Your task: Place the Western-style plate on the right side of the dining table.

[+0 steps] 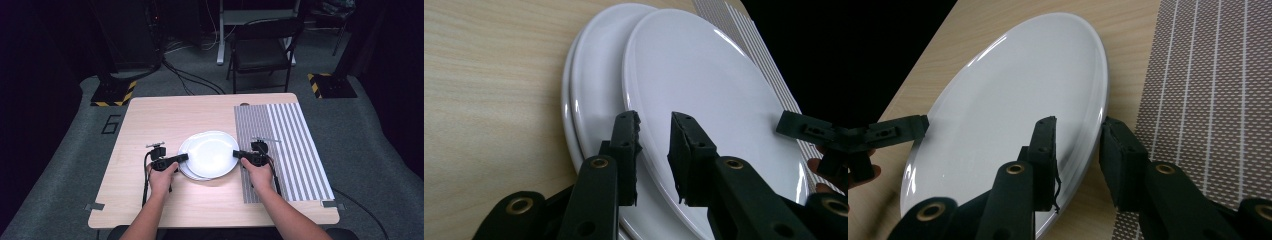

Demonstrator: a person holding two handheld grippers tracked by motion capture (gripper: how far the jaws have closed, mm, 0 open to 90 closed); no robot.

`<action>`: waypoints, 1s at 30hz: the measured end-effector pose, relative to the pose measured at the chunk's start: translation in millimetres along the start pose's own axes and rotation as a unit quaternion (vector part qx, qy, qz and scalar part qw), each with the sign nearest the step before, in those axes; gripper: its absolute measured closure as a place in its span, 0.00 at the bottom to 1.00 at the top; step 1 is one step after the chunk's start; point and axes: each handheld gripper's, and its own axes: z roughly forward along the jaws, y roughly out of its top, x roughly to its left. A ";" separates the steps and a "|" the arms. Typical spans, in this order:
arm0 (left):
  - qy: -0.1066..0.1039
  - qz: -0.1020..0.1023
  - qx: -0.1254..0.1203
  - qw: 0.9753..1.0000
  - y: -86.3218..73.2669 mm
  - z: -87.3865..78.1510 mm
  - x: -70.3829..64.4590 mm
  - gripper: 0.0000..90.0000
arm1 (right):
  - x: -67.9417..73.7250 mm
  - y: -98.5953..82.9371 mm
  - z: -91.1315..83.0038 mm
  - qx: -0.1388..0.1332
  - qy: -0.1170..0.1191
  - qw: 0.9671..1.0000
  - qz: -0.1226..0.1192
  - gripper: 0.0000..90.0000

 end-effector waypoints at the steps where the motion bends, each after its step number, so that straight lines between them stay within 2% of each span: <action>1: 0.002 -0.003 0.003 1.000 -1.1 1.3 -1.1 0.79 | -0.8 0.2 -0.6 -0.002 0.001 1.000 -0.003 0.75; 8: -0.006 -0.019 -0.006 1.000 -7.4 1.1 -0.1 0.78 | 1.5 -2.5 -5.1 -0.005 -0.008 1.000 -0.013 0.70; 11: -0.007 -0.018 -0.010 1.000 -8.8 0.8 -0.5 0.77 | 3.1 -7.3 -8.1 -0.004 -0.011 1.000 -0.017 0.68; 17: -0.005 -0.017 -0.013 1.000 -11.3 -0.3 -1.9 0.76 | 6.7 -19.2 -11.5 0.003 -0.007 1.000 -0.007 0.68; 24: -0.004 -0.018 -0.020 1.000 -13.5 -0.7 -3.2 0.75 | 14.5 -25.6 -15.7 0.005 0.005 1.000 -0.006 0.68; 30: -0.003 -0.020 -0.020 1.000 -14.2 -1.1 -3.8 0.75 | 17.6 -29.5 -17.2 0.007 0.003 1.000 -0.007 0.68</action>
